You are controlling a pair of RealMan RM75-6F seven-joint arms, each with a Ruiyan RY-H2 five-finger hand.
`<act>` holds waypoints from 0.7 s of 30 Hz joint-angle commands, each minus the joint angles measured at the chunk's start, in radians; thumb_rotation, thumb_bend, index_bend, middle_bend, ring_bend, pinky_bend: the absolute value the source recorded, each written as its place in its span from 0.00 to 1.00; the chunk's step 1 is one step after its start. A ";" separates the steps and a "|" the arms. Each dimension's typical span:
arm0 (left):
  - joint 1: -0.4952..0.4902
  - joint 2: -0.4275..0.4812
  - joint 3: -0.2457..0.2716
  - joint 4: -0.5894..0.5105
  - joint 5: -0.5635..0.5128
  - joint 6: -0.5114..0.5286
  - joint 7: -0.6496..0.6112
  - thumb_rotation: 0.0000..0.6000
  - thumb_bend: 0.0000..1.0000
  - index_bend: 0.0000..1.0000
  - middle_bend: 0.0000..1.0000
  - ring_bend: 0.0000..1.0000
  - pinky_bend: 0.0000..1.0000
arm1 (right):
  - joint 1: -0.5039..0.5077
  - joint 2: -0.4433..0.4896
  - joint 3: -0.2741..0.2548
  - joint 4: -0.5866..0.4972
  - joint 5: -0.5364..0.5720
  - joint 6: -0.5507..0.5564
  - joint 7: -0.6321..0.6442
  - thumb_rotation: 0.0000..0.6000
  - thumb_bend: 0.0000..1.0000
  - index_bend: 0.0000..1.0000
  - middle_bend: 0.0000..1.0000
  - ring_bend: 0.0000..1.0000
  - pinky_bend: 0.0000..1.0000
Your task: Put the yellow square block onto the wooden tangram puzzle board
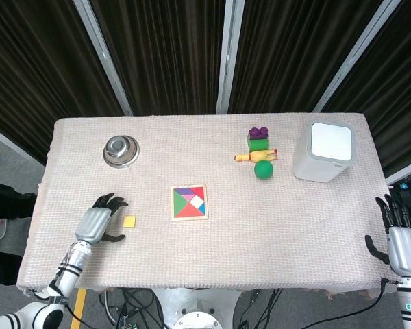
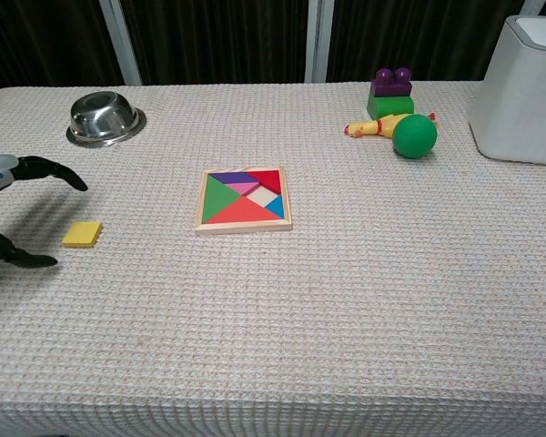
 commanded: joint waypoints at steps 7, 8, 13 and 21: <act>-0.007 -0.016 -0.006 0.006 -0.053 -0.015 0.018 1.00 0.15 0.30 0.17 0.04 0.09 | -0.001 -0.003 0.000 0.013 0.003 -0.005 0.012 1.00 0.27 0.00 0.00 0.00 0.00; -0.008 -0.018 -0.007 0.007 -0.056 -0.017 0.017 1.00 0.16 0.31 0.17 0.04 0.09 | -0.001 -0.003 0.000 0.013 0.004 -0.005 0.012 1.00 0.27 0.00 0.00 0.00 0.00; -0.017 -0.027 -0.009 0.009 -0.065 -0.020 0.023 1.00 0.18 0.35 0.18 0.04 0.10 | -0.002 -0.002 0.000 0.015 0.004 -0.005 0.015 1.00 0.27 0.00 0.00 0.00 0.00; -0.024 -0.035 -0.011 0.015 -0.096 -0.029 0.044 1.00 0.21 0.39 0.18 0.04 0.10 | -0.002 -0.002 0.000 0.018 0.006 -0.008 0.018 1.00 0.27 0.00 0.00 0.00 0.00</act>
